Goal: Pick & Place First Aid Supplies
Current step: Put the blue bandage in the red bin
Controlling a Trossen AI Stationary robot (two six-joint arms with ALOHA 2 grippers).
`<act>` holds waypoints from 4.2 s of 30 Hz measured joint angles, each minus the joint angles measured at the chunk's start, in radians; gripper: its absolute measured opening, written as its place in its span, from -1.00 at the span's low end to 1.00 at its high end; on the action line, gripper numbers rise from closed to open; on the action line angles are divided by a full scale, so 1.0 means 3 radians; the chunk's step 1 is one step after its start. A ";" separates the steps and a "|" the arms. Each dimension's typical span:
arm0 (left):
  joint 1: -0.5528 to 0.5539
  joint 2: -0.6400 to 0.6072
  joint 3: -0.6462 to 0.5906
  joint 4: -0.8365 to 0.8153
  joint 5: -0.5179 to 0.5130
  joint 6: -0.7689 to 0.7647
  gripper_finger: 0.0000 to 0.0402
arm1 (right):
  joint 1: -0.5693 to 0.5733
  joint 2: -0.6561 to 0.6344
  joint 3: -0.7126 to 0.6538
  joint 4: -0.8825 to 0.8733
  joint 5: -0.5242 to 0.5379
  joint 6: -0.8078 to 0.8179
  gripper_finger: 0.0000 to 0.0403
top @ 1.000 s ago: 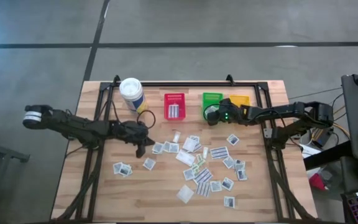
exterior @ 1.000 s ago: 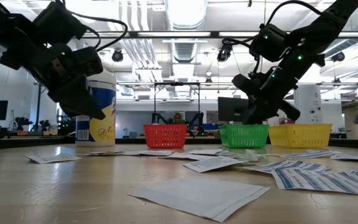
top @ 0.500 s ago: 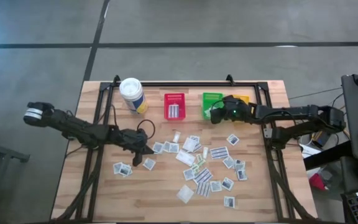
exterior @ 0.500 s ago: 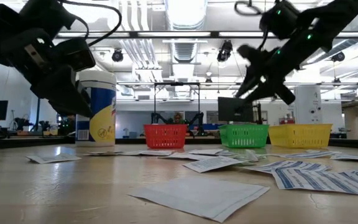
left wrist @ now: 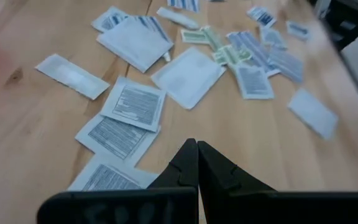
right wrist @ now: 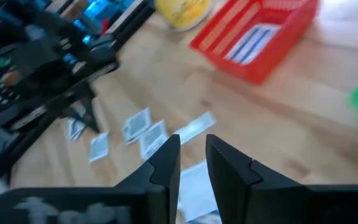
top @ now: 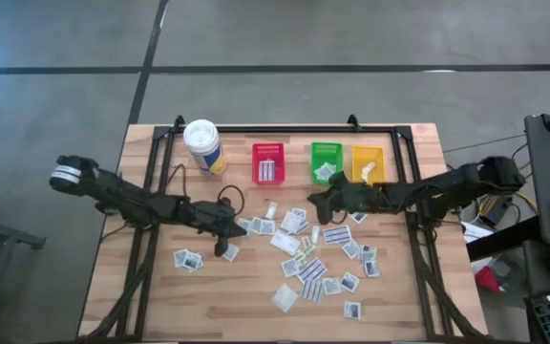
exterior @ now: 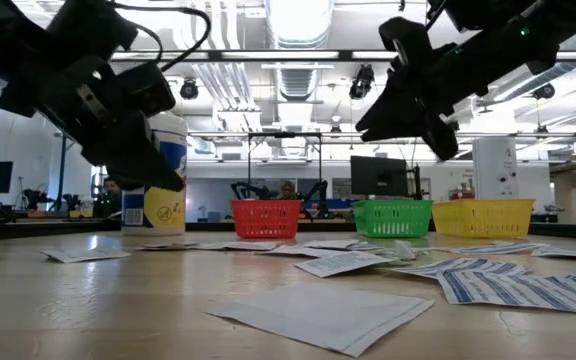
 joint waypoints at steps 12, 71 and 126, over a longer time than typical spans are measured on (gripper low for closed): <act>0.0000 0.0614 0.0369 0.0046 -0.0133 0.0328 -1.00 | 0.0327 0.0554 0.0000 0.0540 -0.0005 0.0228 -0.71; -0.0031 0.1903 0.0939 0.0887 0.0200 0.0873 -1.00 | 0.0655 0.1563 0.0636 -0.0161 -0.0275 0.1052 -0.62; -0.0013 0.1906 0.0933 0.0849 0.0178 0.0216 -1.00 | 0.0523 0.1765 0.0766 -0.0080 -0.0924 0.1808 -0.57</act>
